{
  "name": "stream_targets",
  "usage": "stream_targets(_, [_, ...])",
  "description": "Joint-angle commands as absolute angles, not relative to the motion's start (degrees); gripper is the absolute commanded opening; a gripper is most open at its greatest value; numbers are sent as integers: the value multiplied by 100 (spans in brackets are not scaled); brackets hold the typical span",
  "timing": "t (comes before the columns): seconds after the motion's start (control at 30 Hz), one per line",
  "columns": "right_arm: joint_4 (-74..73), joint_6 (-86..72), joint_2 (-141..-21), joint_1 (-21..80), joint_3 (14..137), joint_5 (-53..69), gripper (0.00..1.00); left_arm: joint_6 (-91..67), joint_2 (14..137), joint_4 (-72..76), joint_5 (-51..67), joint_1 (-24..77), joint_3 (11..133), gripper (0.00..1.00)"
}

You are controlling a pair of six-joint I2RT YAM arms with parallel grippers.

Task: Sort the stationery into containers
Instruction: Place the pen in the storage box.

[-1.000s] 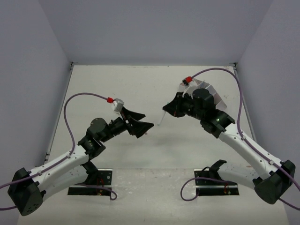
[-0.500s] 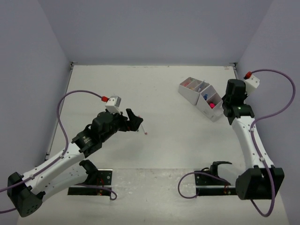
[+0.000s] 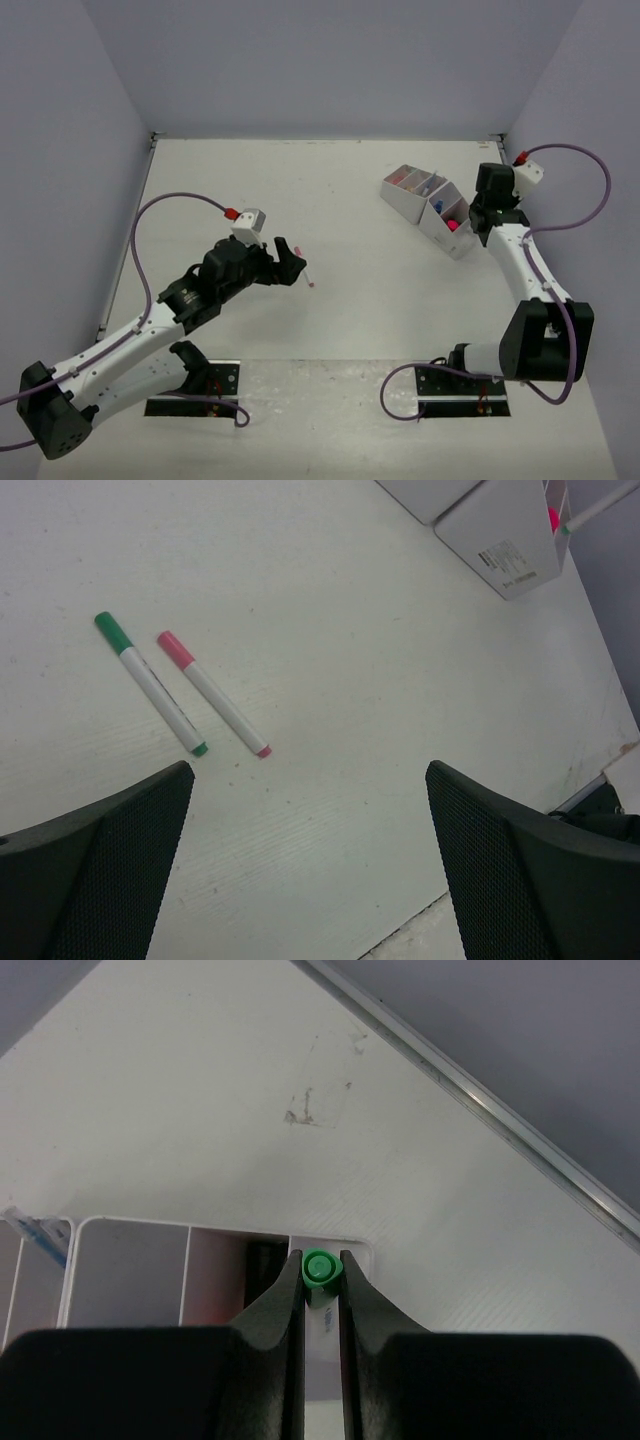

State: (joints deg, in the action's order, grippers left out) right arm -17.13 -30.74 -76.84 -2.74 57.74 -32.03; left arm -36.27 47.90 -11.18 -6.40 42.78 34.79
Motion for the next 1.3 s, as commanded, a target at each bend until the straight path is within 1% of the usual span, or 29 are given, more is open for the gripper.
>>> stream_targets(0.0, [-1343,-3390,-7891,-282,5628,-3116,0,-3434,4839,-1134,-625,4280,3456,100])
stream_targets(0.1, [-1165,-3495,-7924,-287,5345,-3031,5,-3439,4911,-1116,-606,4277,3457,100])
stream_targets(0.17, [-1068,-3523,-7935,-281,5234,-2915,16,-3354,4964,-1133,-646,4271,3463,100])
stream_targets(0.23, [-1048,-3516,-7969,-281,5206,-2821,24,-3349,5046,-1246,-826,4271,3471,100])
stream_targets(0.3, [-1076,-3505,-8014,-281,5242,-2749,29,-3457,5172,-1390,-1200,4279,3510,100])
stream_targets(0.33, [-1105,-3494,-8009,-281,5271,-2725,34,-3487,5284,-1485,-1267,4274,3540,100])
stream_targets(0.37, [-1122,-3489,-7996,-281,5288,-2699,35,-3531,5398,-1559,-1353,4272,3578,100])
stream_targets(0.47, [-1211,-3454,-7825,-272,5366,-2580,47,-3833,5809,-1847,-1683,4272,3747,100])
stream_targets(0.53, [-1357,-3395,-7634,-228,5476,-2470,52,-4062,6152,-1977,-1886,4271,3867,100])
stream_targets(0.63, [-1530,-3292,-7181,-30,5556,-2427,54,-4397,6410,-2074,-2207,4257,3994,97])
stream_targets(0.8, [-1673,-3047,-6173,850,5448,-2593,55,-4647,6862,-2182,-2575,4228,4313,87])
stream_targets(0.93, [-1653,-3012,-5623,975,5121,-2276,56,-4836,7414,-2355,-2896,4161,4618,67])
stream_targets(1.07, [-1531,-3001,-5181,967,4801,-2007,56,-4904,8104,-2283,-2681,3997,4939,46])
stream_targets(1.2, [-1317,-2908,-5061,967,4632,-1875,56,-4938,8955,-2428,-2596,3989,5449,45])
stream_targets(1.27, [-1382,-2898,-5112,967,4658,-1805,56,-4983,9297,-2490,-2581,3990,5673,41])
